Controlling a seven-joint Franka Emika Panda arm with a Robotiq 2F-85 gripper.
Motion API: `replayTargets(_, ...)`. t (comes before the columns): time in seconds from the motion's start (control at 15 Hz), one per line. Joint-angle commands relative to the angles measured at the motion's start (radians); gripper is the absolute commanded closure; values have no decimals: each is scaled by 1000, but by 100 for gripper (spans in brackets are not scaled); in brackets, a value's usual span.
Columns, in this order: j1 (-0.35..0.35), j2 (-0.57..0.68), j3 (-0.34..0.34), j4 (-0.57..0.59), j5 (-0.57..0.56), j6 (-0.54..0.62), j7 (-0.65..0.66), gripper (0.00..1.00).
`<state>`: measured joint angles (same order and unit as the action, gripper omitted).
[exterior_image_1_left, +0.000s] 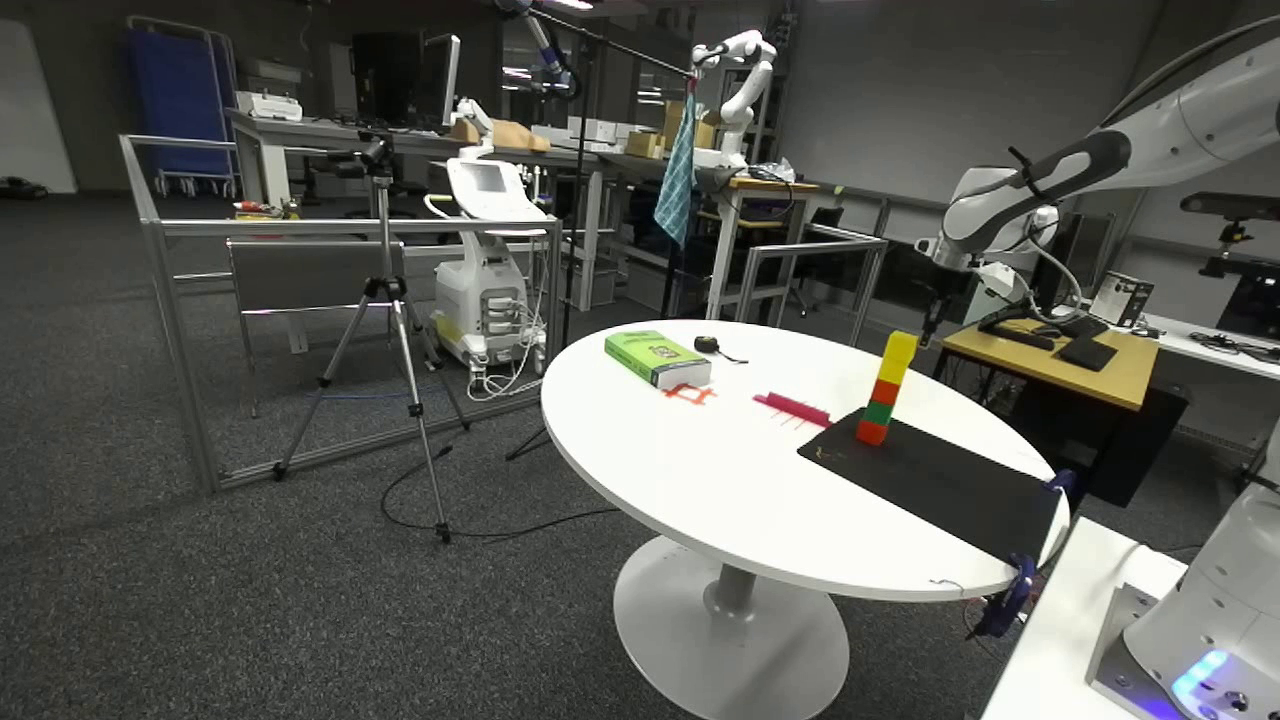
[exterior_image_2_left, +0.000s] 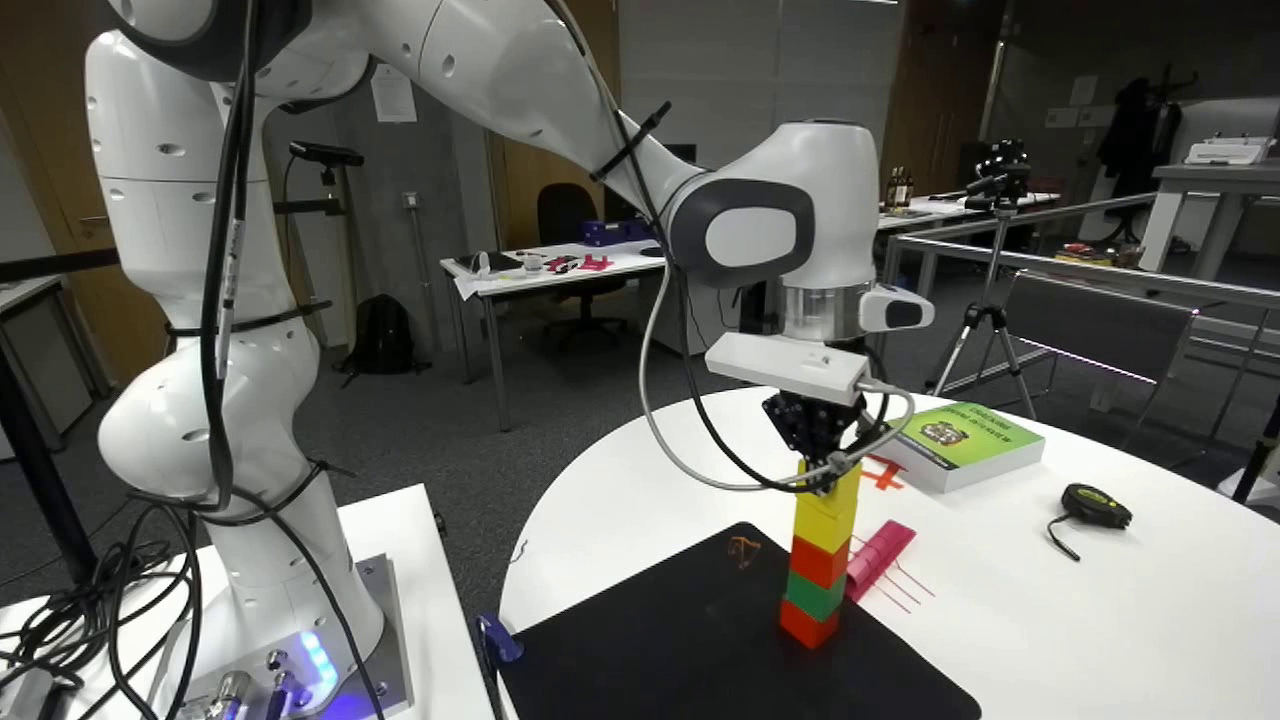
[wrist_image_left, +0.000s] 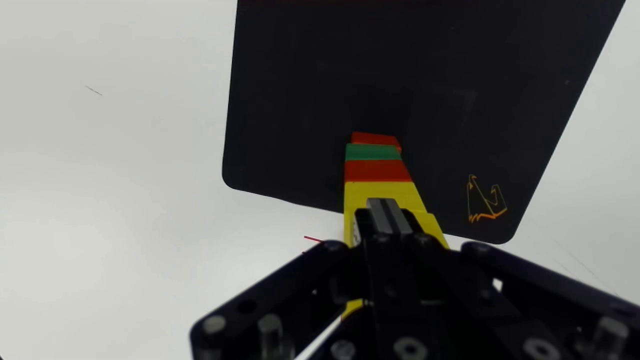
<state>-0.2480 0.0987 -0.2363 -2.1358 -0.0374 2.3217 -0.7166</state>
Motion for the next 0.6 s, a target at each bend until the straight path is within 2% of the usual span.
replayTargets(0.0, -11, 8, 8, 15, -7, 19, -35, 100)
replayTargets(0.53, -12, 11, 7, 33, -23, -4, -114, 100)
